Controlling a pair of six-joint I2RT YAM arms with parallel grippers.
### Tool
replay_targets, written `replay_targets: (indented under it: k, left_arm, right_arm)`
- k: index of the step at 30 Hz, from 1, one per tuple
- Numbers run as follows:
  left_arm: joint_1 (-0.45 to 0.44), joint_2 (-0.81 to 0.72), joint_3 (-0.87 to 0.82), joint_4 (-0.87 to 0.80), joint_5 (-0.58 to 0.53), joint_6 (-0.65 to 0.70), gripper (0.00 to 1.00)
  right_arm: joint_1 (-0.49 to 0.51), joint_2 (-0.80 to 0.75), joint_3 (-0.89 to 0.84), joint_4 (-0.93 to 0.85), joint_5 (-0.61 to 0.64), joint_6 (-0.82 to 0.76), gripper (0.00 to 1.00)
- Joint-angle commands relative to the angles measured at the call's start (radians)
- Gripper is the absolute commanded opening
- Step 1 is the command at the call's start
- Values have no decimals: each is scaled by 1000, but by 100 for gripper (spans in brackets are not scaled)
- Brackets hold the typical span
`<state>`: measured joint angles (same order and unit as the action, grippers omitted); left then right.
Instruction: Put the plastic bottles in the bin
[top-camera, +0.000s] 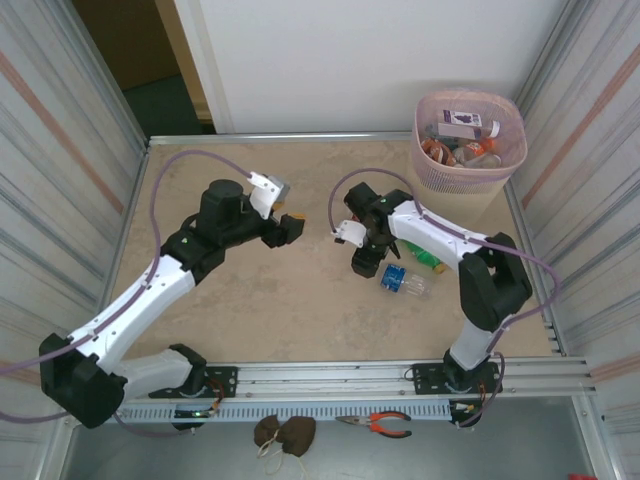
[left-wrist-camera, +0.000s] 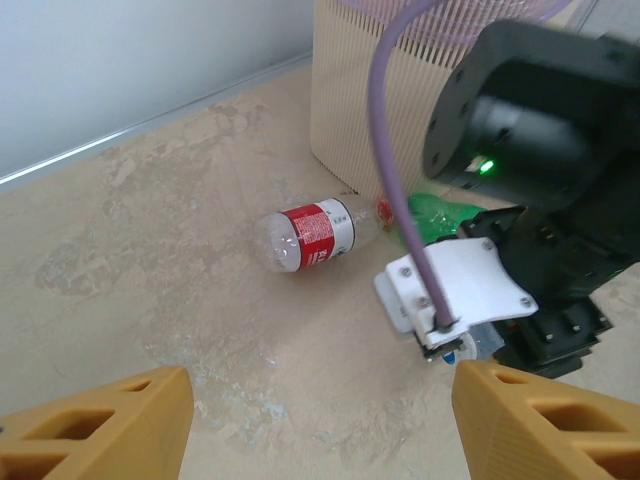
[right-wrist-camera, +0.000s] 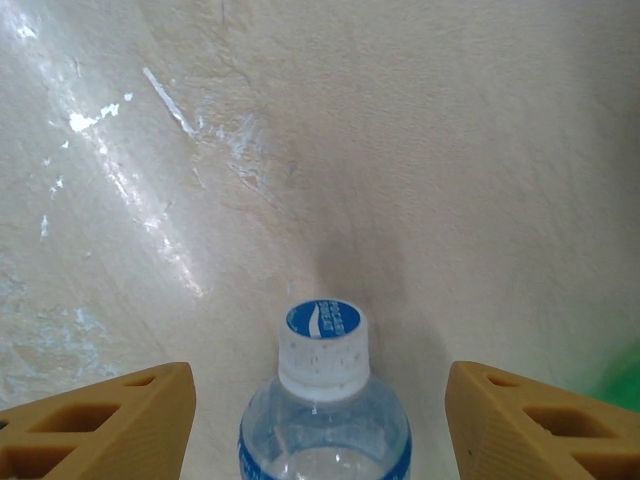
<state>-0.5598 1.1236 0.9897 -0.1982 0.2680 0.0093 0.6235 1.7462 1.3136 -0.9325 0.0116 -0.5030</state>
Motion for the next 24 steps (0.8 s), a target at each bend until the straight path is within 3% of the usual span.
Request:
replay_targets:
  k: [1,10,24]
  left_arm:
    - [10,-30,-22,20,-3,-29,69]
    - [11,-42,-34,18,-6,-39,69]
    - [12,-51,-42,21,-6,-51,69]
  right_arm:
    - [8,58,38,-57,28,-38,67]
    - [13,160,38,-59,28,-59,65]
    - [16,201,20,-51,58,-65,50]
